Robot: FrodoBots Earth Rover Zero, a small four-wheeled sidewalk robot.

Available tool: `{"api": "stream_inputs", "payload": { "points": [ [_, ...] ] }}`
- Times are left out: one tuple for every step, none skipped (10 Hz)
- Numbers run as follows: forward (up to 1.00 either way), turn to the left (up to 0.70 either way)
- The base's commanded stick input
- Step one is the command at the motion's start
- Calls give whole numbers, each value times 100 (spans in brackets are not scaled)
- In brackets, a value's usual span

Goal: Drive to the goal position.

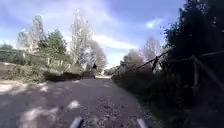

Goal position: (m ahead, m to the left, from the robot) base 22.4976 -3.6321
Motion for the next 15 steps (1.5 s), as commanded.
{"api": "stream_inputs", "payload": {
  "points": [
    [69, 0],
    [69, 0],
    [70, 0],
    [70, 0],
    [70, 0],
    [70, 0],
    [70, 0],
    [70, 0],
    [70, 0],
    [79, 0],
    [85, 0],
    [85, 0],
    [85, 0],
    [85, 0],
    [85, 0]
  ]
}}
